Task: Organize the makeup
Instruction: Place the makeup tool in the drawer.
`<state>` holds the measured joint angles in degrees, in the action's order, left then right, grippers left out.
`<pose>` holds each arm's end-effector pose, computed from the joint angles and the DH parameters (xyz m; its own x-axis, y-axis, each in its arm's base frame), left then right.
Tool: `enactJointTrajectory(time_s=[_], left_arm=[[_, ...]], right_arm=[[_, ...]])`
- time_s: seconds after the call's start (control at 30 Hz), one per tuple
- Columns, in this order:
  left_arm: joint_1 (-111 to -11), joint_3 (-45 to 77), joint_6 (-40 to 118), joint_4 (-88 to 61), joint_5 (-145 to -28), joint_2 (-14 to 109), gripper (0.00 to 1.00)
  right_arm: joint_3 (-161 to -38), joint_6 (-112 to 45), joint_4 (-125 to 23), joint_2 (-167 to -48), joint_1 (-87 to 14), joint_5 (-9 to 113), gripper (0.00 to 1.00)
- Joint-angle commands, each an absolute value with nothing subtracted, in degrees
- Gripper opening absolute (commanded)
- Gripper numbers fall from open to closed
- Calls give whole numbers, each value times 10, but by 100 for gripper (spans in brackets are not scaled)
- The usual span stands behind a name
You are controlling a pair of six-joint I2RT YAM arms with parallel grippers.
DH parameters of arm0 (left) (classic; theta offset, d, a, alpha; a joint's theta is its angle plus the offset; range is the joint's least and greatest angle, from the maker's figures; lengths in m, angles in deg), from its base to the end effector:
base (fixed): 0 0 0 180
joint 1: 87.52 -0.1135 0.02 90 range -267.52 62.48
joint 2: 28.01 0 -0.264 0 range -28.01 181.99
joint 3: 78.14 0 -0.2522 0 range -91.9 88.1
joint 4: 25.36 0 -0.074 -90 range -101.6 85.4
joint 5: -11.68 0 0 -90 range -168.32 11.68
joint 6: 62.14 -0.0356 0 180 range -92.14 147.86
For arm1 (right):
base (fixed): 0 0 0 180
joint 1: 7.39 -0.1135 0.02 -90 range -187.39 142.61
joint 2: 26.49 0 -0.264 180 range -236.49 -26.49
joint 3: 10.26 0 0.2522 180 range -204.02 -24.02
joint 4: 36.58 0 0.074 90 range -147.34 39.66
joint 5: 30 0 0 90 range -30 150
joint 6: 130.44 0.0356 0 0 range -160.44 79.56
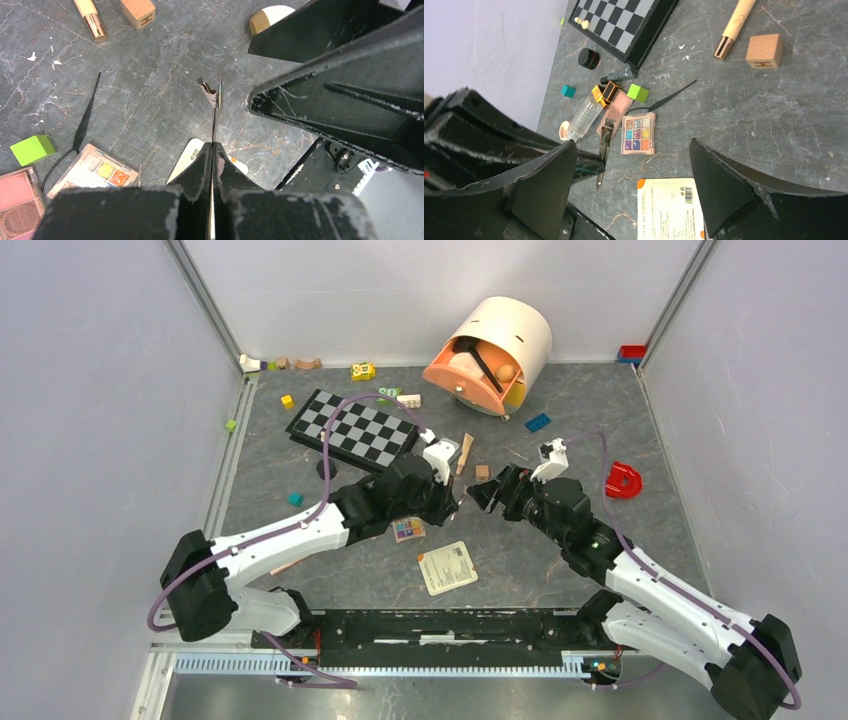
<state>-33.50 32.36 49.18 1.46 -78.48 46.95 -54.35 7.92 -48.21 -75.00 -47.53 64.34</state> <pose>0.1734 -0.2389 0.2859 -0.5870 0.1897 -0.7870 0.6411 0.7026 -0.3088 0.1560 0.1280 0.2615 -0.5793 0.4863 -0.6542 -0.2322 0.6708 0.7043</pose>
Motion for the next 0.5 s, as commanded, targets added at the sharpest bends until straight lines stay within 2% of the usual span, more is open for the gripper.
enactJointTrajectory(time_s=[0.0,0.23,0.47], left_arm=[[-309,297,484,-6,-721,483,2],[-295,288,471,0,-708,494,2],[-284,282,457,-1,-721,499,2]], right_arm=[[-555,148,-486,-751,-478,688,88],[-544,156,-462,-755,-478,673,81],[-530,165,-439,-776,-478,663,67]])
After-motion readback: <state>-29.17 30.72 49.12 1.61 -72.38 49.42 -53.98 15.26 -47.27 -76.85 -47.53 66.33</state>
